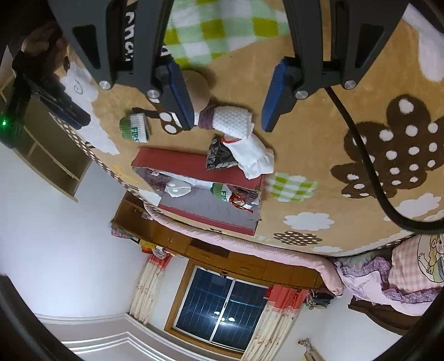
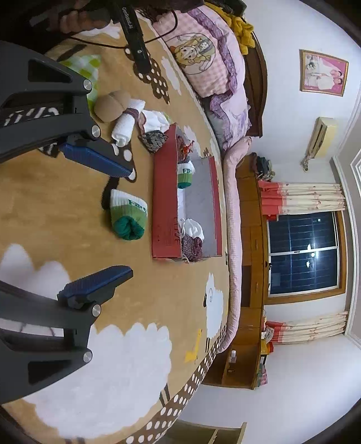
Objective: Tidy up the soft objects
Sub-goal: 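Move both tools back from the box toward the remaining items, then grasp the beige egg-shaped sponge with the right tool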
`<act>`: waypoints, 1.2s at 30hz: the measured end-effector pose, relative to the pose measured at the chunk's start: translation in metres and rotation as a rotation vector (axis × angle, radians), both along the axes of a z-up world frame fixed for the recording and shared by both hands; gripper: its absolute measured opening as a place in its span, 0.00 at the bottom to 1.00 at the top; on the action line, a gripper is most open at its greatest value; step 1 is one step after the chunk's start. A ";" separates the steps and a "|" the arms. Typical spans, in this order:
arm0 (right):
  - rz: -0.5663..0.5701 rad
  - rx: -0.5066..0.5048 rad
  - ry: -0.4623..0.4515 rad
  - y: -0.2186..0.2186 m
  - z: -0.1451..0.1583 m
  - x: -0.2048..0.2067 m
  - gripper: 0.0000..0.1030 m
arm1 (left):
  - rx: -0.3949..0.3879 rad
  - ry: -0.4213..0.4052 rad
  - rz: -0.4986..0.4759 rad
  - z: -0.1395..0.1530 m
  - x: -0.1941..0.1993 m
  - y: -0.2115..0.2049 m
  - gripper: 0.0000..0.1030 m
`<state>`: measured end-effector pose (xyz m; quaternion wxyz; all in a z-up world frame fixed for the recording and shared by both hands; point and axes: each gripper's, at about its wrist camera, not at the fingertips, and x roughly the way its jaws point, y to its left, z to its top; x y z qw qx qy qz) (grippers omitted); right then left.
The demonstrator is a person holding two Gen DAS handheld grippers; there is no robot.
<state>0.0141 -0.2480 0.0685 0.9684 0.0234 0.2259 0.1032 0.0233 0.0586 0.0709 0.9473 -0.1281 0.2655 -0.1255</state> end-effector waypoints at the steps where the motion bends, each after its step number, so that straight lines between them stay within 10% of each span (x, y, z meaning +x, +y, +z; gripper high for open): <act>1: 0.002 -0.004 -0.001 0.000 -0.001 -0.002 0.66 | 0.002 0.001 -0.007 -0.001 0.000 -0.001 0.51; 11: 0.026 -0.064 0.078 0.011 -0.019 0.008 0.66 | 0.071 0.257 0.019 -0.046 0.030 -0.011 0.48; 17: 0.048 -0.157 0.291 0.029 -0.056 0.034 0.72 | 0.121 0.215 0.006 -0.050 0.026 -0.023 0.60; 22: 0.034 -0.186 0.245 0.032 -0.060 0.033 0.73 | 0.034 0.216 0.001 -0.048 0.025 -0.016 0.62; 27: 0.036 -0.162 0.248 0.028 -0.060 0.034 0.73 | -0.040 0.186 -0.113 -0.039 0.021 -0.024 0.35; 36: 0.024 -0.157 0.249 0.032 -0.057 0.032 0.73 | -0.012 0.114 -0.209 -0.028 0.014 -0.047 0.35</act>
